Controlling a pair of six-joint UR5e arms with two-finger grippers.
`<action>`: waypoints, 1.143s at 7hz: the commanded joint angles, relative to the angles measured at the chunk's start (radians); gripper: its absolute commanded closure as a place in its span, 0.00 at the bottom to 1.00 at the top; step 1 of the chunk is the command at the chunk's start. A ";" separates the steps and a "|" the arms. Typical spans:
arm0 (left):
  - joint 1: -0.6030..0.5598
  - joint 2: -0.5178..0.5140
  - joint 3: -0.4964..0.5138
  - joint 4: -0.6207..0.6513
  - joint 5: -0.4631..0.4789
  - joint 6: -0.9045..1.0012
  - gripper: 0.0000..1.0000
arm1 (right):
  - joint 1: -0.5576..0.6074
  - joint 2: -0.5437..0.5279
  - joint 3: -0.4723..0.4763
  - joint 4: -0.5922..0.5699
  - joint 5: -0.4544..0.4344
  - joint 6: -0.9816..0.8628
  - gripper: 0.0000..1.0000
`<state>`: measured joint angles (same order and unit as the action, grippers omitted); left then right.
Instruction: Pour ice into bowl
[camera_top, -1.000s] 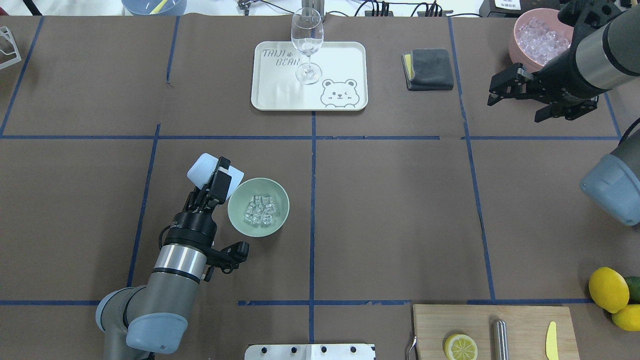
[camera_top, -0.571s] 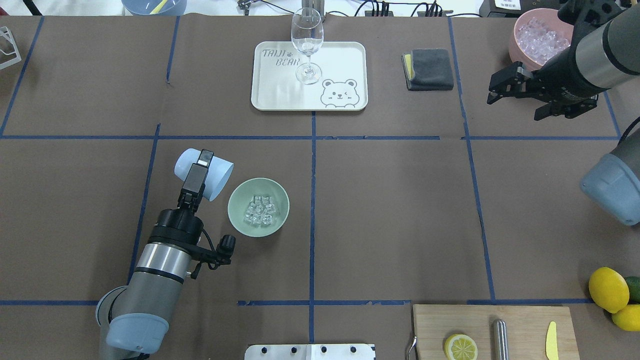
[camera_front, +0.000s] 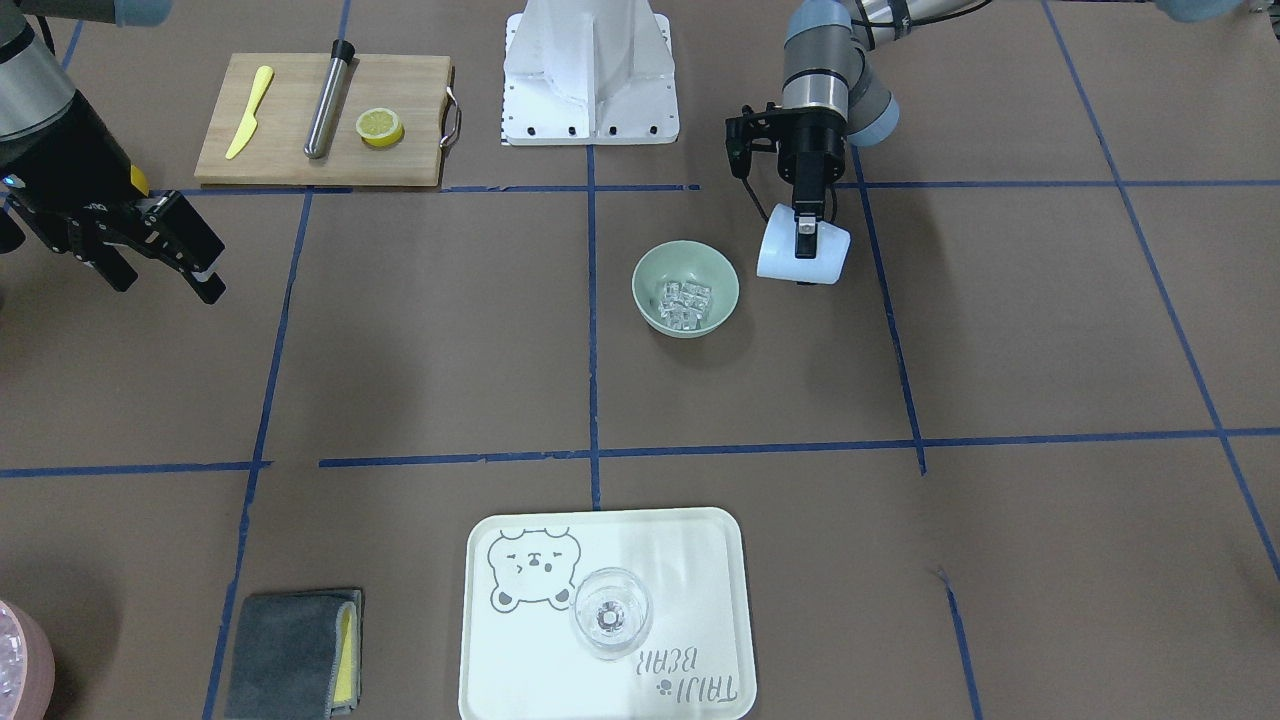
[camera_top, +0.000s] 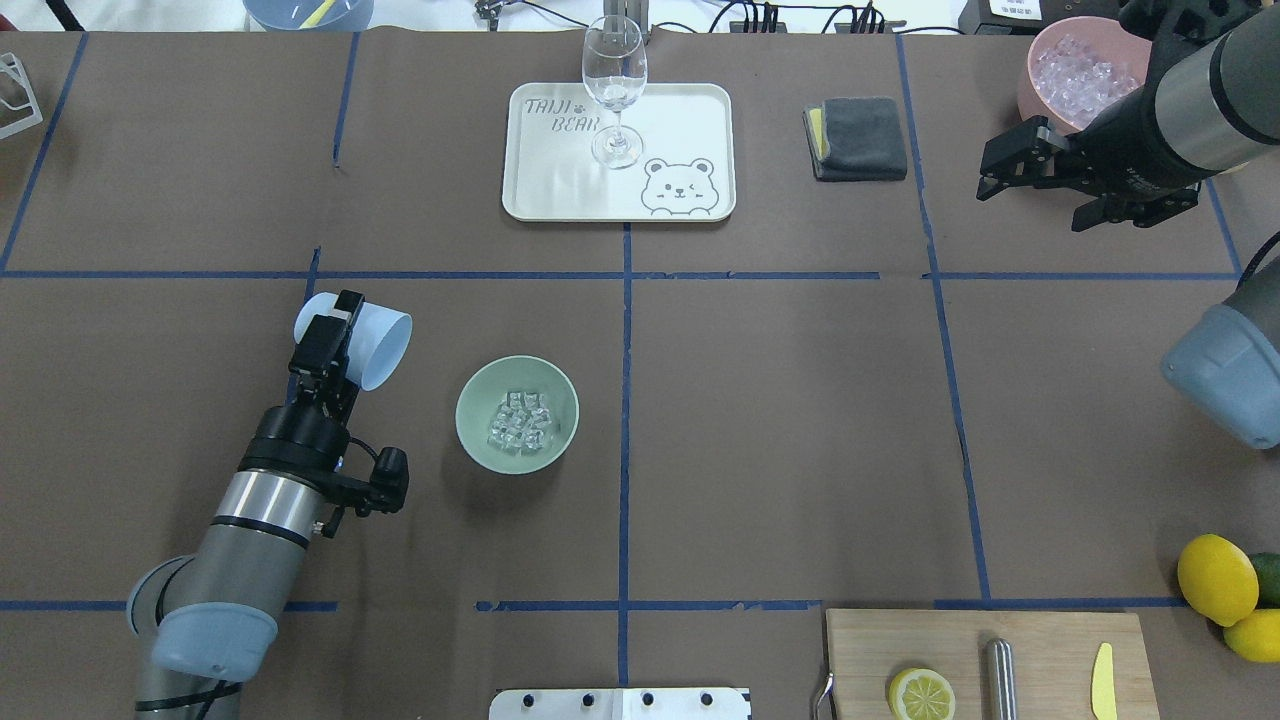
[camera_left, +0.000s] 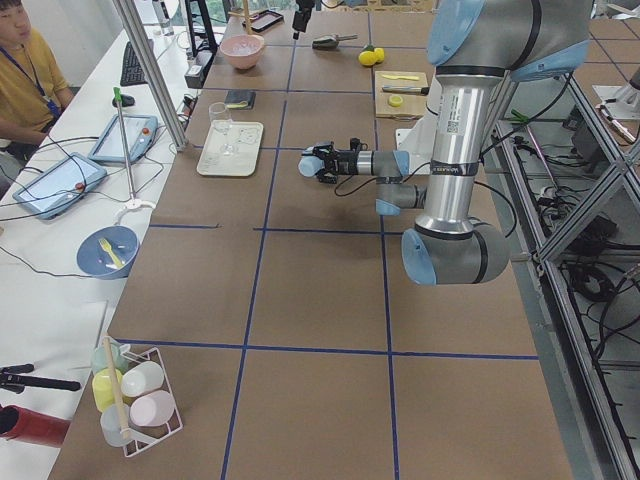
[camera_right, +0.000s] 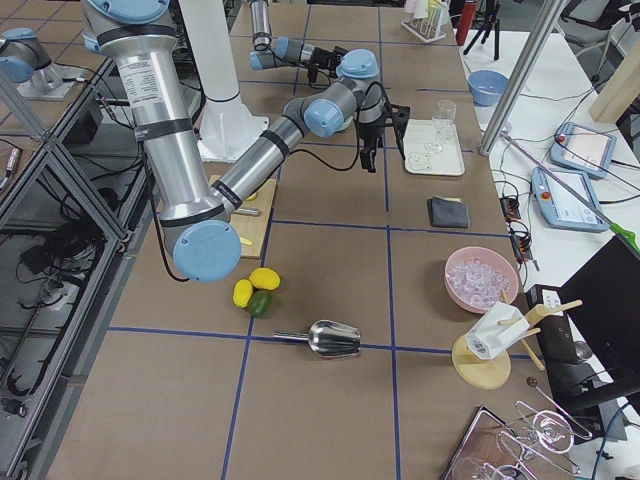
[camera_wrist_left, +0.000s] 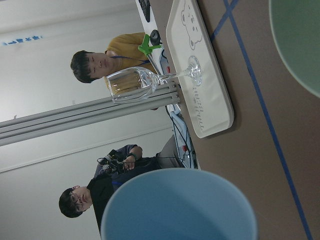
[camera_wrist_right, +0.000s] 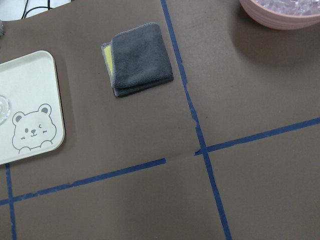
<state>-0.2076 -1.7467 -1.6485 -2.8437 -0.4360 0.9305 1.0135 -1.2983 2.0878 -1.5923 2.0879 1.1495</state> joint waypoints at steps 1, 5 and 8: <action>-0.106 0.112 -0.001 0.001 -0.198 -0.279 1.00 | 0.000 0.005 0.000 0.000 -0.009 -0.001 0.00; -0.124 0.266 -0.004 0.001 -0.270 -1.060 1.00 | 0.002 0.036 0.006 -0.001 -0.020 -0.001 0.00; -0.124 0.344 -0.017 -0.010 -0.257 -1.597 1.00 | 0.007 0.036 0.005 -0.002 -0.020 -0.002 0.00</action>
<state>-0.3313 -1.4451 -1.6637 -2.8504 -0.6996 -0.4257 1.0174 -1.2627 2.0924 -1.5937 2.0680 1.1479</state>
